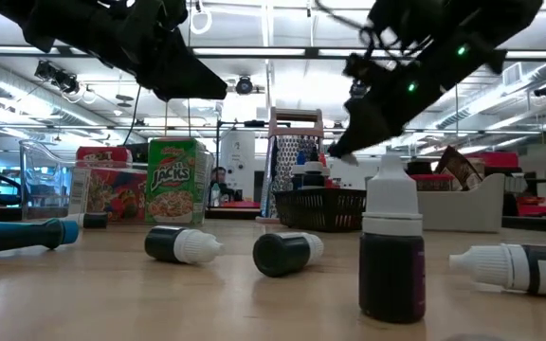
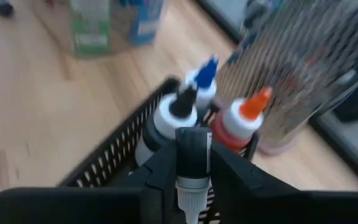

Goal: Pick & Place Kitchen Items
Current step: Put the small black food coloring bottle into the black bin, then put the violet food coloring bottle into the black bin

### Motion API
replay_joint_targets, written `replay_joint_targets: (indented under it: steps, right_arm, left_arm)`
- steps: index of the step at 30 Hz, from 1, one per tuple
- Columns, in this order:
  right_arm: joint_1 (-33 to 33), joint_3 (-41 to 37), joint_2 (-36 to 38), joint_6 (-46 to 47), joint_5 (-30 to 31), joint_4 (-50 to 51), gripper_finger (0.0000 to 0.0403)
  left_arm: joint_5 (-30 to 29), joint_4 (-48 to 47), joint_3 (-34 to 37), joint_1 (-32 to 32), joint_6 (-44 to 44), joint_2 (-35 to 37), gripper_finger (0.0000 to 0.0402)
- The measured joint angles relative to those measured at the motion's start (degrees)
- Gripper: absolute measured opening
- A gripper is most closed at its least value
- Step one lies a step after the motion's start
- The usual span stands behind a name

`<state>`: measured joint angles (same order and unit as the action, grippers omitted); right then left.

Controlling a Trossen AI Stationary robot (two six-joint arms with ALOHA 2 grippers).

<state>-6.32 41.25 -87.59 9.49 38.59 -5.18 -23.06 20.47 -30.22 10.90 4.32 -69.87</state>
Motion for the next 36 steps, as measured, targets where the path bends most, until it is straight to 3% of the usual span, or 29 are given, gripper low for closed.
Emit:
replay_joint_targets:
  steps: [9,23,26,31,36]
  right_arm:
    - [5.69,-0.2,-5.05,0.81,-4.88,-1.02,0.01]
    - [6.29,-0.17,-4.65,1.28,-4.55,-4.18,0.0212]
    - [6.03,-0.17,-2.5,0.95,-4.57,-4.55,0.0219]
    - [5.5,-0.15,1.96,-2.76,-4.53,-5.17,0.0221]
    - [5.5,-0.14,5.26,-4.19,-4.54,-6.4,0.0221]
  left_arm:
    - [4.66,-0.25,0.0,0.02,-0.47,0.0,0.0148]
    - [6.1,-6.96,-0.56,2.01,3.12,0.02,0.0148]
    - [5.21,-16.39,-4.57,4.74,4.28,0.63,0.0148]
    - [-4.94,-36.27,-13.07,11.76,11.91,-0.64,0.0148]
    - [-6.45,-45.06,-16.01,15.95,23.87,-2.93,0.0149]
